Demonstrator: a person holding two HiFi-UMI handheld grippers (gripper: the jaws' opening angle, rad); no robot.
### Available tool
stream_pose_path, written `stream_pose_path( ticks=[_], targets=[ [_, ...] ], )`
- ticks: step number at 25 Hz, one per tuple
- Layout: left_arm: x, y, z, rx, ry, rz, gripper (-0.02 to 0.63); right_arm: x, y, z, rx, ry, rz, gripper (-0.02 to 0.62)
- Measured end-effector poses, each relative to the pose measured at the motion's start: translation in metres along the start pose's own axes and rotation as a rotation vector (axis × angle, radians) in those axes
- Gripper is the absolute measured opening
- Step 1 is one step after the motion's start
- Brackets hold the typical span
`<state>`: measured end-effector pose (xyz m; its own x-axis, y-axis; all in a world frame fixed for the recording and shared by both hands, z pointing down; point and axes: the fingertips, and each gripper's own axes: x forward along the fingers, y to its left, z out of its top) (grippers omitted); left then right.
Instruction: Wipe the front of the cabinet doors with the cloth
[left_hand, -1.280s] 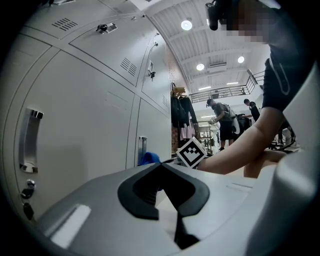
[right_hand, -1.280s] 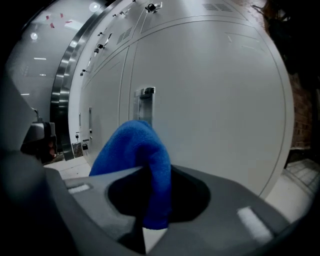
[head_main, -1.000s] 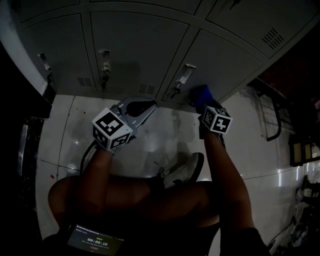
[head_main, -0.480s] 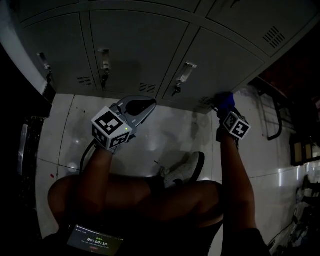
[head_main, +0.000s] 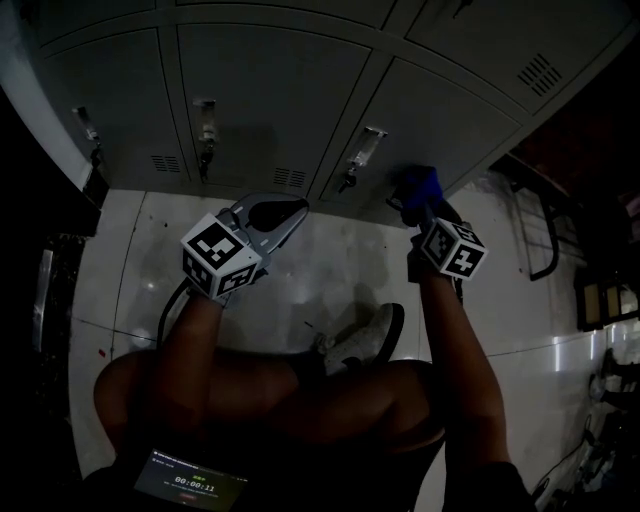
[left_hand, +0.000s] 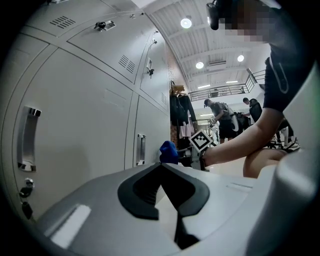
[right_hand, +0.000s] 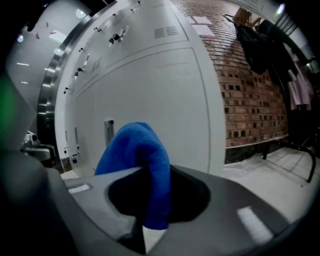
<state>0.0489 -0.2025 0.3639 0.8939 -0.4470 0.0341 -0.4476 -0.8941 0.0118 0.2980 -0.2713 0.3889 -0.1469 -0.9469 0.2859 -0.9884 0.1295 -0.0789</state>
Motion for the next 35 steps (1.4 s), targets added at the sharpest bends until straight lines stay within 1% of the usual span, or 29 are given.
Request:
stream_pose_path(
  ticks=[3, 5, 7, 11, 15, 17, 21, 25, 30, 33, 35],
  targets=[
    [0.000, 0.001, 0.001, -0.004, -0.002, 0.004, 0.006, -0.002, 0.056, 0.010, -0.049, -0.010, 0.111, 0.072],
    [-0.001, 0.001, 0.001, -0.007, -0.003, 0.008, 0.005, -0.001, 0.092, 0.004, -0.058, 0.006, 0.183, 0.072],
    [-0.002, 0.002, 0.002, -0.002, -0.009, 0.012, 0.006, 0.004, 0.122, -0.011, -0.072, 0.040, 0.237, 0.072],
    [-0.002, 0.003, 0.005, 0.004, -0.019, 0.018, 0.005, 0.024, 0.162, -0.052, -0.110, 0.122, 0.284, 0.072],
    [-0.003, 0.002, 0.006, -0.007, -0.021, 0.015, 0.006, 0.049, 0.176, -0.082, -0.141, 0.164, 0.270, 0.072],
    [-0.002, 0.002, 0.007, -0.009, -0.024, 0.013, 0.005, 0.061, 0.175, -0.090, -0.133, 0.170, 0.255, 0.072],
    [-0.002, 0.005, 0.006, -0.012, -0.027, 0.015, 0.006, 0.078, 0.158, -0.101, -0.092, 0.193, 0.197, 0.072],
    [-0.001, 0.006, 0.003, -0.019, -0.024, 0.013, 0.005, 0.086, 0.128, -0.103, -0.069, 0.188, 0.137, 0.072],
    [0.000, 0.005, 0.002, -0.013, -0.015, 0.013, 0.005, 0.085, 0.095, -0.102, -0.068, 0.183, 0.083, 0.072],
    [0.000, 0.004, 0.000, -0.011, -0.010, 0.011, 0.005, 0.078, 0.075, -0.101, -0.020, 0.182, 0.043, 0.072],
    [0.000, 0.003, 0.000, -0.009, -0.009, 0.009, 0.005, 0.074, 0.055, -0.102, -0.008, 0.178, 0.001, 0.072]
  ],
)
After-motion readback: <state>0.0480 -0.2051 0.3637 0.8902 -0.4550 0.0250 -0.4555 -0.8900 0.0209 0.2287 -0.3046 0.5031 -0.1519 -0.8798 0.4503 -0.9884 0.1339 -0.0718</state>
